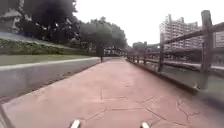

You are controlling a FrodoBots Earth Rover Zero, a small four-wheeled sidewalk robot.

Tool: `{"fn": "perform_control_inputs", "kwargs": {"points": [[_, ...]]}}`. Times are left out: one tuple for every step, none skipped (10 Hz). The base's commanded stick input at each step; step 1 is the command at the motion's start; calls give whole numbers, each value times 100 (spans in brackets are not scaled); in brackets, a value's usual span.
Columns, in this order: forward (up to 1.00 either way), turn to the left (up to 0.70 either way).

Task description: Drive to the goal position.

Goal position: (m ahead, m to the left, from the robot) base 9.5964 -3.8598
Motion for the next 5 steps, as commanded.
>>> {"fn": "perform_control_inputs", "kwargs": {"points": [[70, 0], [70, 0], [70, 0], [70, 0], [70, 0]]}}
